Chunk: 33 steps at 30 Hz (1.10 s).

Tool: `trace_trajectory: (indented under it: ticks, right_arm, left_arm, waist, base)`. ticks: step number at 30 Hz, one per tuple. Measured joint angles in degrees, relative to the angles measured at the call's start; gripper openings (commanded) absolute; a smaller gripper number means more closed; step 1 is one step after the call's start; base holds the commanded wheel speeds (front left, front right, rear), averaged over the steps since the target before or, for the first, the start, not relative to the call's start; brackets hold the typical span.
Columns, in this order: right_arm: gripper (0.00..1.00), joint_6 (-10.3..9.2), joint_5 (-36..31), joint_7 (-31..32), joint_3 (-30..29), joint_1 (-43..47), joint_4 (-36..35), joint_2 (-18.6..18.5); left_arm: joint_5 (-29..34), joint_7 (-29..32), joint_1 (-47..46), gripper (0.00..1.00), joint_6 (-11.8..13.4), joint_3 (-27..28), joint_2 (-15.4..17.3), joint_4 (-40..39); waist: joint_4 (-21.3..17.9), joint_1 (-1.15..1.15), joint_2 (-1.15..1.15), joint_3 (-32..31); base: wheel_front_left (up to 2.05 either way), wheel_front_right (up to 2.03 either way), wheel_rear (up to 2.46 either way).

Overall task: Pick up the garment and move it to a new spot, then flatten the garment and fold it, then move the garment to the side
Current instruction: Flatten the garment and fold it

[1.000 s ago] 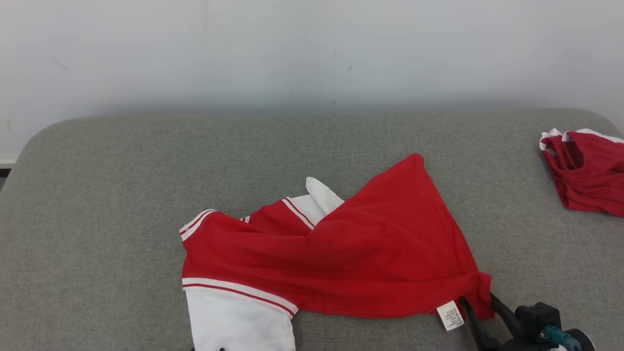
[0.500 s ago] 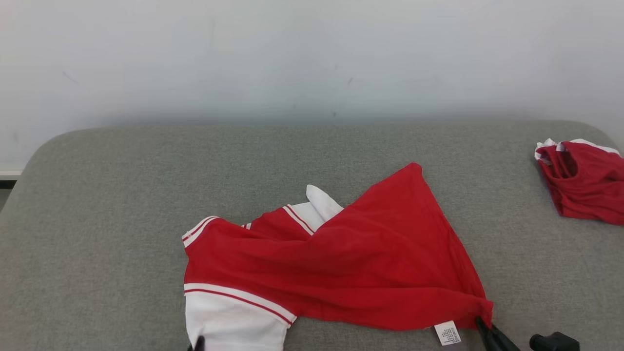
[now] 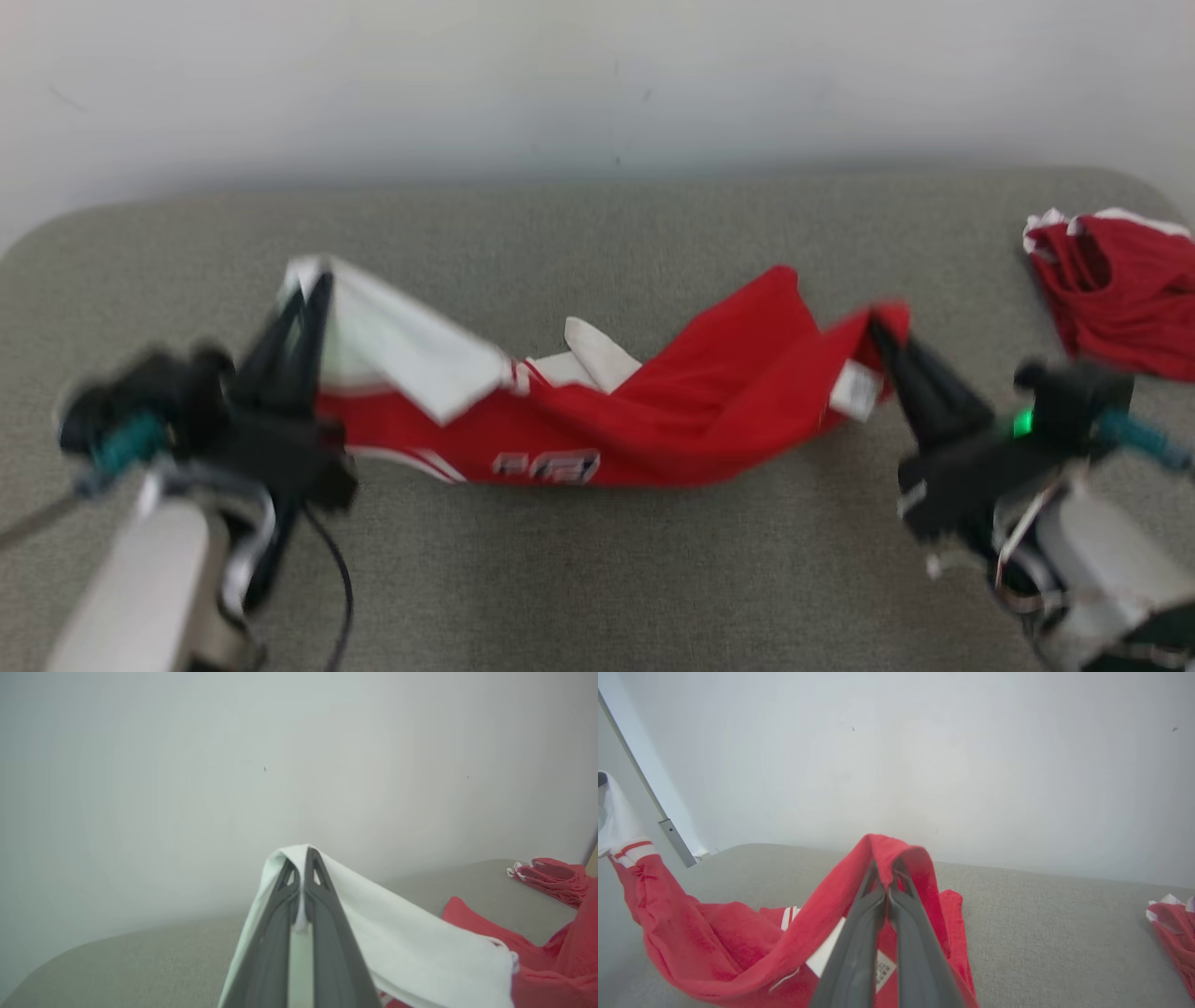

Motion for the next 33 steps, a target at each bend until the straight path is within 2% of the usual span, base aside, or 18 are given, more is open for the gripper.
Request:
trace_trajectory:
  ticks: [3, 7, 12, 15, 20, 25, 29, 33]
  right_arm:
    - [0.0, 0.0, 3.4, 2.0, 0.6, -10.4, 0.2, -0.8]
    - [0.0, 0.0, 8.1, 5.2, 0.7, -24.6, 2.3, -1.9]
    - [0.0, 0.0, 13.2, 9.1, 0.0, -42.7, 7.1, -2.1]
    - [0.0, 0.0, 15.7, 10.7, -0.5, -52.6, 10.9, -1.0]
    - [0.0, 0.0, 16.2, 11.9, 0.8, -66.6, 17.6, 0.5]
    - [0.0, 0.0, 16.0, 11.5, 2.0, -76.9, 23.3, 0.9]
    - [0.0, 0.0, 16.0, 11.0, 3.4, -82.7, 27.0, 0.8]
    - [0.0, 0.0, 16.1, 10.4, 5.7, -86.3, 29.0, 1.1]
  left_arm:
    - [-2.1, 3.4, -11.8, 0.0, 0.0, -2.1, 3.0, -0.2]
    - [-4.9, 6.4, -28.0, 0.0, 0.0, -3.7, 4.7, 2.7]
    - [-8.6, 8.1, -46.7, 0.0, 0.0, -2.3, 4.4, 11.2]
    - [-8.4, 7.6, -56.7, 0.0, 0.0, -2.0, 4.2, 16.3]
    - [-7.8, 5.7, -71.2, 0.0, 0.0, -2.6, 4.0, 23.7]
    - [-6.8, 3.1, -81.4, 0.0, 0.0, -4.6, 3.2, 28.9]
    - [-6.5, 2.0, -85.6, 0.0, 0.0, -6.8, 1.9, 32.2]
    - [-6.8, 1.1, -89.4, 0.0, 0.0, -8.4, 1.9, 35.0]
  waist:
    - [-0.2, 0.01, 0.0, 2.9]
    - [-0.4, 0.02, 0.01, 7.6]
    - [-0.6, 0.03, 0.01, 14.1]
    - [-0.7, 0.03, 0.01, 18.0]
    - [-1.0, 0.03, 0.02, 23.8]
    - [-1.2, 0.01, 0.02, 28.2]
    - [-0.9, 0.02, 0.02, 30.3]
    - [-0.5, 0.0, 0.01, 31.5]
  base:
    - [0.0, 0.0, 0.0]
    - [0.0, 0.0, 0.0]
    - [0.0, 0.0, 0.0]
    - [0.0, 0.0, 0.0]
    - [0.0, 0.0, 0.0]
    - [0.0, 0.0, 0.0]
    - [0.0, 0.0, 0.0]
    - [0.0, 0.0, 0.0]
